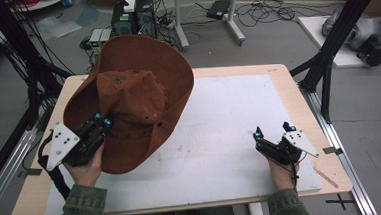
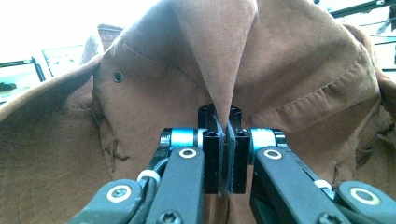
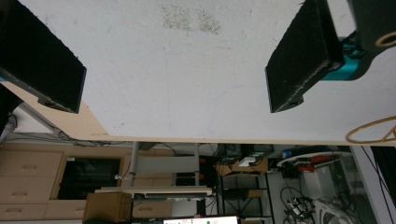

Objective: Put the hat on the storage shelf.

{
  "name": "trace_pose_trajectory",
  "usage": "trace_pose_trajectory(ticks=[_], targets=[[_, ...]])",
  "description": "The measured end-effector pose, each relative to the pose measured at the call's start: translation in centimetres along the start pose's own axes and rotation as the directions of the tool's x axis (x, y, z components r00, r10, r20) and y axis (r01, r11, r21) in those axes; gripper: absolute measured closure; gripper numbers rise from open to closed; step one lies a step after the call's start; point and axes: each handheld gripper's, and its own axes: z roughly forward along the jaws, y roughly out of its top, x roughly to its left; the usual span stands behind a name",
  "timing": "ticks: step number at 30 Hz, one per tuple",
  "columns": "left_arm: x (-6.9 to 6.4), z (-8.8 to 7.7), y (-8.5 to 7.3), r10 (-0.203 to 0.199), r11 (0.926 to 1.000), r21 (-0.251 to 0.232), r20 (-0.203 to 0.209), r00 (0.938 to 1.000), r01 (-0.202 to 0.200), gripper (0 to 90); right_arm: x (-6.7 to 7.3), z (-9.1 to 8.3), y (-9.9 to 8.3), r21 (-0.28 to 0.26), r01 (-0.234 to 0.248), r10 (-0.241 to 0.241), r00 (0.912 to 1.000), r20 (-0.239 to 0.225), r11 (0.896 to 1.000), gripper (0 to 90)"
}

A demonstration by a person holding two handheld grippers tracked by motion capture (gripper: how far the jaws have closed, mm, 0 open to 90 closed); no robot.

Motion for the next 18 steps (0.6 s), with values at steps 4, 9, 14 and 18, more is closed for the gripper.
trace_pose_trajectory(ticks=[4, 9, 14, 18], targets=[[0.9, 1.2, 0.4, 0.002, 0.9999, 0.012, -0.005, 1.0, -0.002, 87.3, 0.0, -0.1, 0.0, 0.0, -0.002, 0.002, 1.0, 0.0, 1.0, 4.3], [2.4, 2.9, 0.8, -0.013, 0.9993, 0.035, -0.017, 0.9998, 0.013, 87.4, 0.1, 0.0, 0.0, 0.001, -0.004, 0.004, 1.0, -0.006, 1.0, 4.3], [3.9, 4.7, 1.6, -0.031, 0.9986, 0.041, -0.026, 0.9992, 0.032, 87.3, 0.1, 0.1, 0.0, 0.0, -0.003, 0.003, 1.0, -0.007, 1.0, 4.3], [4.9, 5.9, 2.1, -0.038, 0.9982, 0.045, -0.037, 0.9986, 0.04, 87.3, 0.2, 0.1, 0.0, 0.006, -0.009, 0.009, 0.9999, -0.013, 1.0, 4.3]])
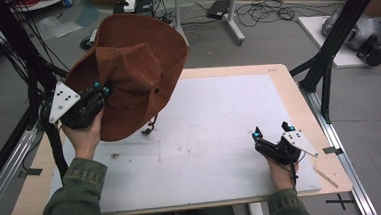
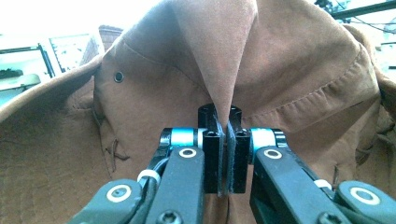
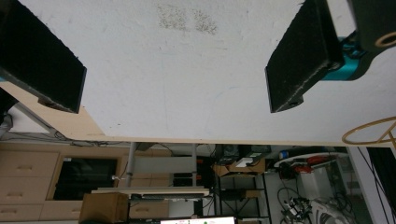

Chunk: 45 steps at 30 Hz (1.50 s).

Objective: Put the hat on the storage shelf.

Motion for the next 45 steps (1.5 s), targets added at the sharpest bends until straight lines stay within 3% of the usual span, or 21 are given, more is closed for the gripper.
trace_pose_trajectory(ticks=[7, 12, 26, 34, 45], targets=[[1.9, 2.3, 0.0, -0.025, 0.999, 0.036, -0.033, 0.9992, 0.026, 87.3, 0.4, 0.0, -0.1, 0.001, 0.032, -0.032, 0.9993, -0.018, 0.999, 4.3], [2.5, 2.9, 0.4, -0.025, 0.9995, 0.018, -0.042, 0.9988, 0.026, 87.3, 0.5, 0.0, -0.1, 0.003, 0.037, -0.037, 0.9991, -0.022, 0.999, 4.3], [4.4, 7.4, 2.5, -0.017, 0.9945, 0.102, -0.058, 0.9982, 0.023, 87.3, 0.2, -0.1, -0.2, 0.001, 0.03, -0.03, 0.9995, -0.012, 1.0, 4.2], [5.7, 7.9, 3.0, -0.03, 0.9929, 0.112, -0.095, 0.995, 0.041, 87.2, -0.2, -0.3, -0.3, 0.009, 0.02, -0.019, 0.9998, -0.009, 1.0, 4.3], [6.9, 8.4, 2.3, -0.047, 0.9877, 0.142, -0.135, 0.9897, 0.066, 87.2, 0.0, -0.2, -0.4, 0.017, 0.025, -0.025, 0.9995, -0.019, 1.0, 4.3]])
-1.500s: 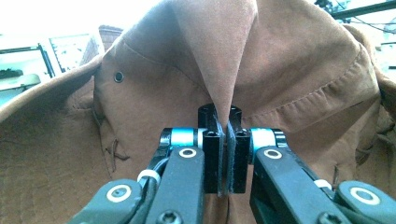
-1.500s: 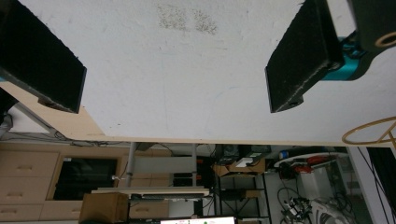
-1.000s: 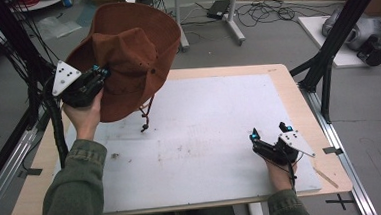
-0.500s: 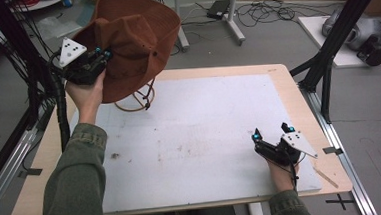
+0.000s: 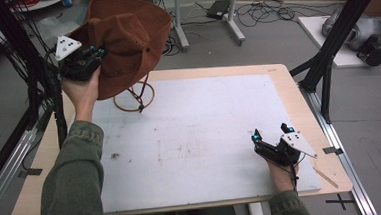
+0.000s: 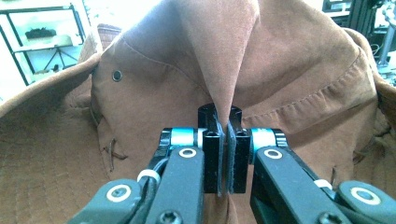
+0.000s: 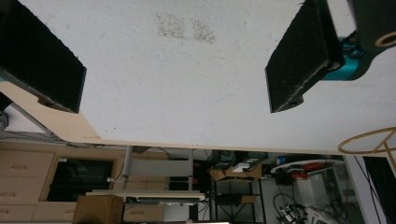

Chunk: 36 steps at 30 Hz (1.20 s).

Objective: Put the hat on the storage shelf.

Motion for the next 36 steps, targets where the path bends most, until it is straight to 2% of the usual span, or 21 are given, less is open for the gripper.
trace_pose_trajectory(ticks=[7, 10, 13, 16, 19, 22, 25, 29, 36], targets=[[-0.3, 0.9, -0.4, 0.004, 0.9987, 0.052, -0.005, 1.0, -0.004, 87.1, 0.0, 0.0, 0.0, -0.001, 0.009, -0.009, 0.9999, -0.004, 1.0, 4.3], [-0.5, 1.4, -0.7, 0.022, 0.9953, 0.095, -0.016, 0.9996, -0.02, 87.0, 0.1, 0.0, 0.0, 0.003, 0.006, -0.006, 0.9999, -0.009, 1.0, 4.3], [-0.5, 1.8, -0.9, 0.016, 0.9924, 0.123, -0.018, 0.9997, -0.014, 87.0, 0.1, 0.0, -0.1, 0.001, 0.007, -0.007, 0.9999, -0.013, 1.0, 4.3], [-0.6, 2.1, -0.9, 0.034, 0.9864, 0.162, -0.018, 0.9993, -0.031, 87.0, 0.0, 0.0, -0.1, 0.003, 0.015, -0.015, 0.9998, -0.014, 1.0, 4.3], [-0.5, 2.5, -0.7, 0.029, 0.9785, 0.204, -0.003, 0.9996, -0.027, 86.9, 0.1, 0.0, -0.1, 0.003, 0.016, -0.015, 0.9998, -0.015, 1.0, 4.3], [-0.6, 2.6, -0.7, 0.034, 0.9749, 0.22, -0.005, 0.9994, -0.032, 87.0, 0.1, 0.0, -0.1, 0.007, 0.014, -0.014, 0.9997, -0.018, 1.0, 4.3], [-0.6, 2.8, -0.8, 0.026, 0.9681, 0.249, -0.002, 0.9997, -0.025, 87.0, 0.1, 0.0, -0.1, 0.006, 0.02, -0.02, 0.9996, -0.021, 1.0, 4.3], [-0.6, 3.0, -1.0, 0.028, 0.9643, 0.263, -0.004, 0.9996, -0.026, 86.8, 0.1, 0.0, -0.1, 0.005, 0.022, -0.022, 0.9995, -0.023, 1.0, 4.3], [-0.6, 3.1, -1.0, 0.025, 0.9661, 0.257, -0.018, 0.9995, -0.02, 85.7, 0.2, -0.1, -0.1, 0.008, 0.021, -0.02, 0.9995, -0.025, 1.0, 4.3]])
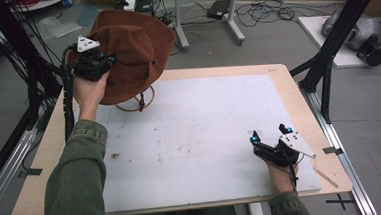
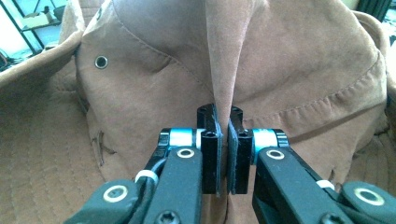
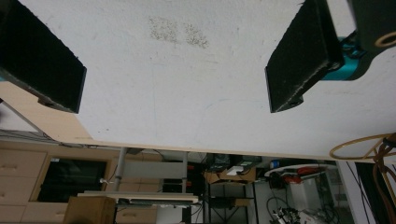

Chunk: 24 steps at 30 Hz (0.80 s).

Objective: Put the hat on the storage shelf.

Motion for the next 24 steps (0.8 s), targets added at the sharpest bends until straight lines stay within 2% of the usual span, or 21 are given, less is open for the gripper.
trace_pose_trajectory(ticks=[2, 4, 8, 11, 12, 14, 16, 24], targets=[[-0.1, -0.03, 0.05, 0.009, 0.9999, -0.007, -0.01, 0.9999, -0.009, 84.4, 0.04, 0.0, 0.0, 0.0, -0.002, 0.002, 1.0, -0.001, 1.0, 4.3], [-0.15, -0.04, 0.11, 0.001, 0.9999, -0.014, -0.017, 0.9998, -0.001, 82.2, 0.03, 0.02, -0.01, 0.0, 0.003, -0.003, 1.0, -0.002, 1.0, 4.3], [0.05, -0.24, 0.14, -0.007, 0.9998, -0.021, -0.01, 0.9999, 0.007, 81.6, 0.04, 0.03, -0.01, -0.001, 0.003, -0.003, 1.0, -0.002, 1.0, 4.3], [0.15, -0.46, 0.23, -0.028, 0.9989, -0.039, -0.026, 0.9993, 0.027, 73.1, 0.03, 0.02, -0.02, -0.001, 0.003, -0.003, 1.0, -0.002, 1.0, 4.3], [0.18, -0.51, 0.26, -0.038, 0.9983, -0.046, -0.024, 0.999, 0.037, 73.1, 0.03, 0.02, -0.02, -0.001, 0.003, -0.003, 1.0, -0.002, 1.0, 4.3], [0.24, -0.64, 0.33, -0.062, 0.9964, -0.058, -0.019, 0.9979, 0.061, 65.1, 0.06, 0.0, 0.01, 0.0, -0.002, 0.002, 1.0, -0.002, 1.0, 4.3], [0.27, -0.74, 0.36, -0.067, 0.9957, -0.065, -0.02, 0.9976, 0.065, 64.2, 0.06, -0.01, 0.01, 0.001, -0.004, 0.004, 1.0, -0.001, 1.0, 4.3], [0.29, -0.97, 0.47, -0.066, 0.9951, -0.077, -0.045, 0.9968, 0.062, 48.1, 0.09, -0.03, 0.0, 0.0, 0.001, -0.001, 1.0, -0.001, 1.0, 4.3]])
